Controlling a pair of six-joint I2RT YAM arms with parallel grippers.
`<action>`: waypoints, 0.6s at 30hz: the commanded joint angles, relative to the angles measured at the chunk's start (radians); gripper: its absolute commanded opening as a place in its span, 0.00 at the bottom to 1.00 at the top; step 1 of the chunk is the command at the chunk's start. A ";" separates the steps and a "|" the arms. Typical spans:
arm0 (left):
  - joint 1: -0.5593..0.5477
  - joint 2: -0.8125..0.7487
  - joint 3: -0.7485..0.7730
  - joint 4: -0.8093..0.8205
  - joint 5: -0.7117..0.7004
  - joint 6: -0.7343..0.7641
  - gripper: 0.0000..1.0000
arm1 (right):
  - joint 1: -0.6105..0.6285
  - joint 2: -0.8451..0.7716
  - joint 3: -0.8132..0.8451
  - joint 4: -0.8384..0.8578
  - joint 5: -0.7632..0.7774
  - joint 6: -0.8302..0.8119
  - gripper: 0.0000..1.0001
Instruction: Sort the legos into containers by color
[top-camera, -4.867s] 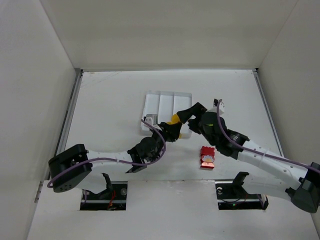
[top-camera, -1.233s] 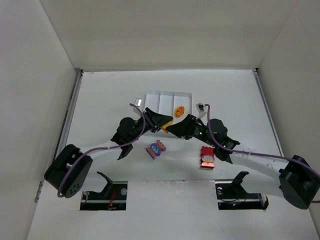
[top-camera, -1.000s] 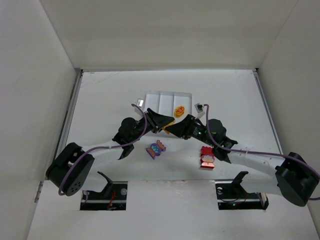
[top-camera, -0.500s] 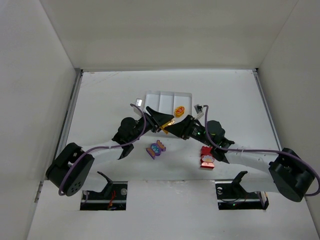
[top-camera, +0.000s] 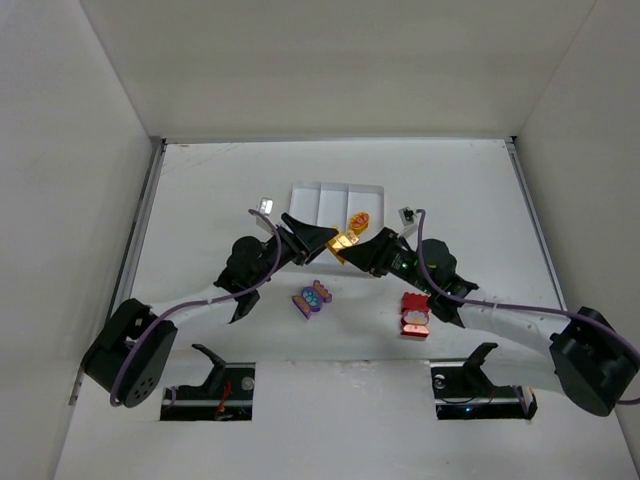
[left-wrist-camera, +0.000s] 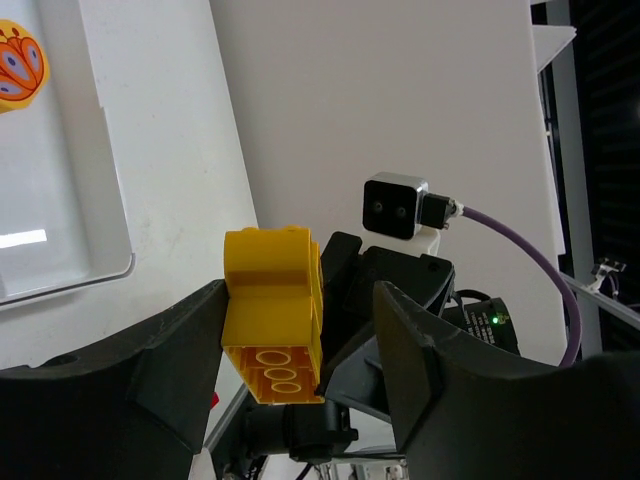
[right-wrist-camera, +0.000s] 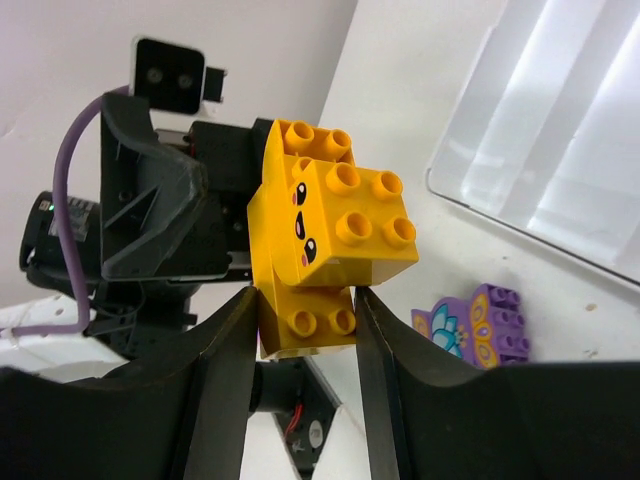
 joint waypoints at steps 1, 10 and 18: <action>-0.007 -0.033 -0.007 0.018 -0.007 0.032 0.55 | -0.012 -0.031 0.010 -0.031 0.045 -0.045 0.32; -0.062 0.007 0.018 0.027 -0.042 0.047 0.46 | -0.012 -0.040 0.015 -0.034 0.054 -0.037 0.32; -0.090 0.034 0.041 0.028 -0.079 0.072 0.36 | -0.009 -0.026 0.018 -0.028 0.046 -0.031 0.32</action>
